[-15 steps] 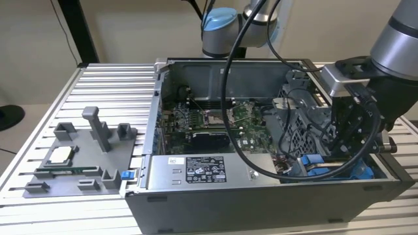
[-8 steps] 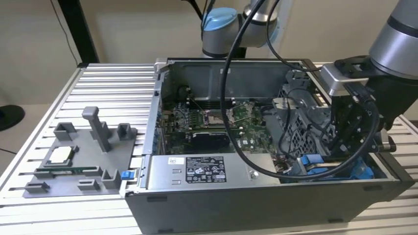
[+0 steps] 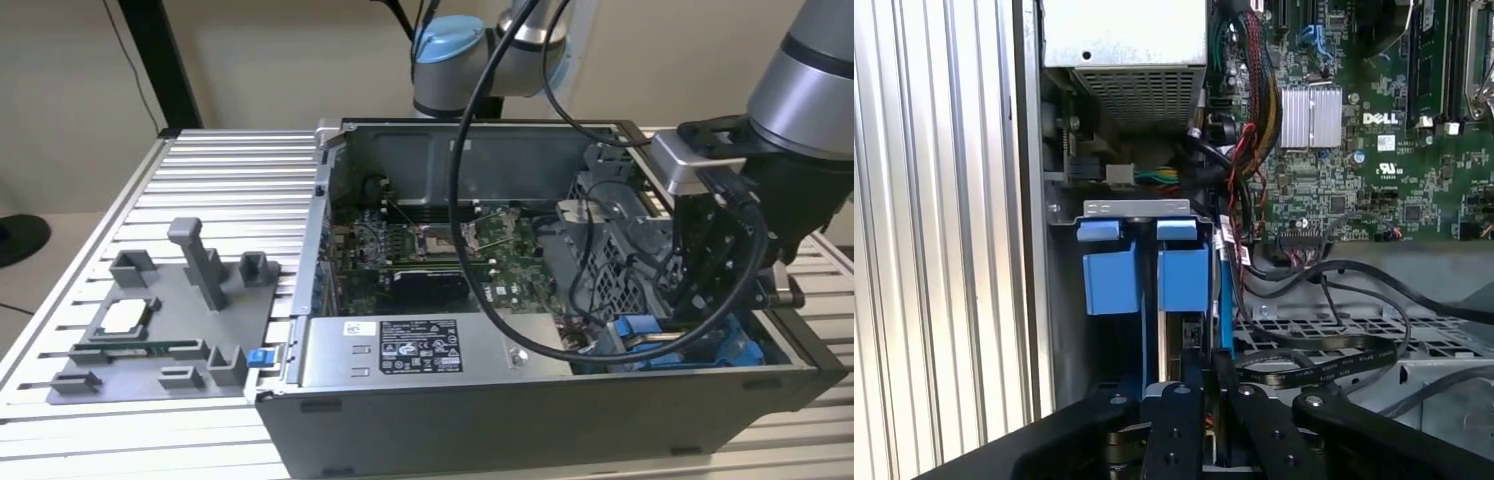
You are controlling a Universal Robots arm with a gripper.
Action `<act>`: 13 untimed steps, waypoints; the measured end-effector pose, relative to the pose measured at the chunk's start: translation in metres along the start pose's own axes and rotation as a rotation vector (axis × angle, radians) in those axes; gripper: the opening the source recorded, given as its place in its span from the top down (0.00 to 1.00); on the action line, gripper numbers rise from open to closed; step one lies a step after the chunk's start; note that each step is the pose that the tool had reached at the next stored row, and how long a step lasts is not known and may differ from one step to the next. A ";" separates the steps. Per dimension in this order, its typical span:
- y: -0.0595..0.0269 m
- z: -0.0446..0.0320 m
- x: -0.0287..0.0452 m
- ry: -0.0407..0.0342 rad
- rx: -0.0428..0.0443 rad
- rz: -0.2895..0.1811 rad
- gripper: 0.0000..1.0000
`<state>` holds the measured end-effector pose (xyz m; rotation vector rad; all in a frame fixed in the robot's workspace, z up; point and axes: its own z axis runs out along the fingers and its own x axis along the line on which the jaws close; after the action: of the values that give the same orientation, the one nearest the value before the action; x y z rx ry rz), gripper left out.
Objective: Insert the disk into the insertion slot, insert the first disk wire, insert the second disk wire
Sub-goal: 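Insert the second disk wire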
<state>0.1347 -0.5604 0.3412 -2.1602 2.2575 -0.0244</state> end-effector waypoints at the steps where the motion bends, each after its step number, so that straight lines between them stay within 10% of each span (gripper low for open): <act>1: 0.0000 0.0001 0.0000 0.0036 0.0002 -0.001 1.00; 5: 0.0008 -0.0001 -0.0003 0.0171 0.0015 -0.002 1.00; 13: 0.0026 0.0095 -0.0010 0.0175 0.0187 -0.003 1.00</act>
<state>0.1324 -0.5593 0.3317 -2.1633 2.2534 -0.0644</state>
